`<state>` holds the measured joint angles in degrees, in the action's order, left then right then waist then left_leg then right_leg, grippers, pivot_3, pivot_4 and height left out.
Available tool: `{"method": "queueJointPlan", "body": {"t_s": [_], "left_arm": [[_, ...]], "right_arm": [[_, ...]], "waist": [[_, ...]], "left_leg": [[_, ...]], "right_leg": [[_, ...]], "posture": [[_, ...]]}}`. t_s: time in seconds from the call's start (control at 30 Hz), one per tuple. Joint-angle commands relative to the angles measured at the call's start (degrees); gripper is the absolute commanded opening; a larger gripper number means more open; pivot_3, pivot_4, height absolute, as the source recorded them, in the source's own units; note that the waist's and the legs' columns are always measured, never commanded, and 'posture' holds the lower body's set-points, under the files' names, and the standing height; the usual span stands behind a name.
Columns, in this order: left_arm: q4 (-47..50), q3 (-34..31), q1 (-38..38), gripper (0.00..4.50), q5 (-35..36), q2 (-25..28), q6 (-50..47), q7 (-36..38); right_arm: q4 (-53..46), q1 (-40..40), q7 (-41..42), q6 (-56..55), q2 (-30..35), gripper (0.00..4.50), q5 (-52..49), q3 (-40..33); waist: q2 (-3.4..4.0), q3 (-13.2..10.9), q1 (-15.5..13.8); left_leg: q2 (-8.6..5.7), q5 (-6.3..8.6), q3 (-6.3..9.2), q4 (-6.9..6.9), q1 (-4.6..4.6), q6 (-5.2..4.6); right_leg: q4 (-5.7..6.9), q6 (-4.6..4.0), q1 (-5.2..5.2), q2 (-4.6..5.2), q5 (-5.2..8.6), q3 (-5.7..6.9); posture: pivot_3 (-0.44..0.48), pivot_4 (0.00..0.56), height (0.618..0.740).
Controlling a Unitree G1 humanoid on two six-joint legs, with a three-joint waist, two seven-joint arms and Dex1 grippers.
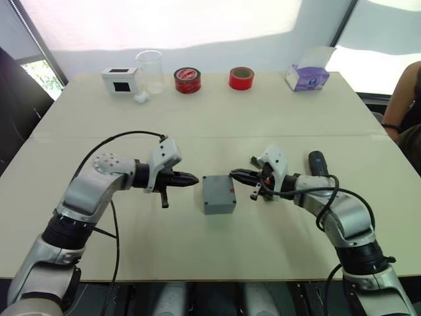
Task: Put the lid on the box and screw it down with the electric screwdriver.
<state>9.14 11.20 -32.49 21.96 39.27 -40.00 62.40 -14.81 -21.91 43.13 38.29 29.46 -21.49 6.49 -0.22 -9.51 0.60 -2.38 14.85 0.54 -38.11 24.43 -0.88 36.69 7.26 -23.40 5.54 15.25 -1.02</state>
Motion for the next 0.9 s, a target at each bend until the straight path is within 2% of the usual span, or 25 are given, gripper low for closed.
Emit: {"method": "queueJointPlan", "body": {"t_s": [0.03,0.1,0.17,0.2,0.27,0.3,0.33,0.37,0.4,0.47,0.5,0.53,0.67,0.8,0.9], "left_arm": [[1.0,-0.5,-1.0,0.00,0.4,0.0,0.3,0.2],[0.9,-0.5,-1.0,0.00,0.4,0.0,0.3,0.2],[1.1,-0.5,-0.9,0.00,0.5,0.0,0.3,0.2],[1.2,-0.5,-0.9,0.00,0.5,0.0,0.2,0.2],[1.2,-0.5,-1.0,0.00,0.5,-0.1,0.3,0.2],[1.0,-0.7,-1.2,0.00,0.7,-0.2,0.3,0.3],[0.9,-0.8,-1.4,0.00,0.8,-0.3,0.4,0.3],[0.8,-1.0,-1.5,0.00,1.1,-0.6,0.3,0.3],[0.8,-1.4,-1.8,0.00,1.6,-0.9,0.1,0.3],[1.2,-2.5,-2.6,0.00,3.2,-1.8,-0.7,0.3],[1.4,-2.8,-2.9,0.00,3.7,-2.0,-1.0,0.2],[1.5,-3.0,-3.2,0.00,4.1,-2.2,-1.2,0.2],[3.0,-2.8,-4.5,0.00,5.7,-2.7,-1.6,0.4],[6.8,-0.5,-5.1,0.00,6.1,-3.3,-0.7,1.5],[9.2,0.0,-5.4,0.00,7.3,-4.6,-1.3,2.0]], "right_arm": [[-0.7,-0.2,0.0,-1.3,0.1,0.02,0.3,0.0],[-0.7,-0.2,0.2,-1.3,0.2,0.02,0.4,0.0],[-0.9,-0.1,0.2,-1.1,0.2,0.56,0.4,-0.1],[-1.0,0.0,0.4,-0.9,0.3,0.66,0.3,-0.2],[-1.3,-0.1,0.6,-0.5,0.7,1.50,-0.1,-0.7],[-1.5,-0.3,0.7,-0.5,0.8,2.06,-0.5,-1.1],[-1.6,-0.4,0.7,-0.5,0.9,2.30,-0.7,-1.5],[-1.8,-0.5,0.7,-0.3,1.0,2.89,-0.9,-1.8],[-2.0,-0.6,0.6,-0.1,1.1,3.14,-1.2,-2.3],[-3.2,-0.9,0.3,1.5,2.2,4.00,-2.4,-4.3],[-3.6,-1.0,0.2,2.1,2.5,4.28,-2.8,-5.0],[-4.1,-1.2,-0.1,3.2,3.0,4.43,-3.6,-6.1],[-5.5,-3.3,-2.1,11.5,6.4,4.43,-8.4,-13.3],[1.1,-9.7,-7.0,30.8,16.4,4.43,-9.6,-21.6],[3.4,-11.9,-7.0,38.3,22.9,4.43,-9.6,-20.9]], "waist": [[0.00,0.0,0.0],[0.00,0.0,0.0],[0.00,0.0,0.0],[0.00,0.0,0.0],[0.00,0.0,0.0],[0.00,0.0,0.0],[0.00,0.0,0.0],[0.00,0.0,0.0],[0.00,0.0,-0.1],[0.00,0.0,-0.1],[0.00,0.0,-0.1],[0.00,0.0,-0.1],[0.00,0.0,0.0],[0.02,0.0,-0.5],[0.01,0.0,-0.9]], "left_leg": [[0.00,0.00,0.00,0.00,0.00,0.00],[0.00,0.00,0.00,0.00,0.00,0.00],[0.00,0.00,0.00,0.00,0.00,0.00],[0.00,0.00,0.00,0.00,0.00,0.00],[0.00,0.00,0.00,0.00,0.00,0.00],[0.00,0.00,0.00,0.00,0.00,0.00],[0.00,0.00,0.00,0.00,0.00,0.00],[0.00,0.00,0.00,0.00,0.00,0.00],[0.00,0.00,0.00,0.00,0.00,0.00],[0.00,0.00,0.00,0.00,0.00,0.00],[0.00,0.00,0.00,-0.01,0.00,0.00],[0.00,0.00,0.00,-0.01,0.00,0.00],[0.00,0.00,0.00,0.00,0.00,0.00],[-0.04,0.00,-0.01,-0.02,0.01,0.00],[0.02,0.00,-0.01,0.02,0.00,-0.01]], "right_leg": [[0.00,0.00,0.00,0.00,0.00,0.00],[0.00,0.00,0.00,0.00,0.00,0.00],[0.00,0.00,0.00,0.00,0.00,0.00],[0.00,0.00,0.00,0.00,0.00,0.00],[0.00,0.00,0.00,0.00,0.00,0.00],[0.00,0.00,0.00,0.00,0.00,0.00],[0.00,0.00,0.00,0.00,0.00,0.00],[0.00,0.00,0.00,0.00,0.00,0.00],[0.00,0.00,0.00,0.00,0.00,0.00],[0.00,0.00,0.01,0.00,0.00,0.00],[0.00,0.00,0.01,0.01,0.00,0.00],[0.00,0.00,0.01,0.00,0.00,0.00],[0.01,0.00,0.00,0.01,0.00,0.00],[0.01,0.00,0.02,0.07,0.00,-0.01],[-0.08,-0.01,0.03,0.04,0.01,-0.02]], "posture": [[0.000,0.150,0.740],[0.000,0.150,0.740],[0.000,0.150,0.740],[0.000,0.150,0.740],[0.000,0.150,0.740],[0.000,0.150,0.740],[0.000,0.150,0.740],[0.000,0.150,0.740],[0.000,0.150,0.740],[0.000,0.150,0.740],[0.000,0.150,0.740],[0.000,0.150,0.740],[0.000,0.150,0.740],[0.000,0.150,0.740],[0.000,0.150,0.740]]}}
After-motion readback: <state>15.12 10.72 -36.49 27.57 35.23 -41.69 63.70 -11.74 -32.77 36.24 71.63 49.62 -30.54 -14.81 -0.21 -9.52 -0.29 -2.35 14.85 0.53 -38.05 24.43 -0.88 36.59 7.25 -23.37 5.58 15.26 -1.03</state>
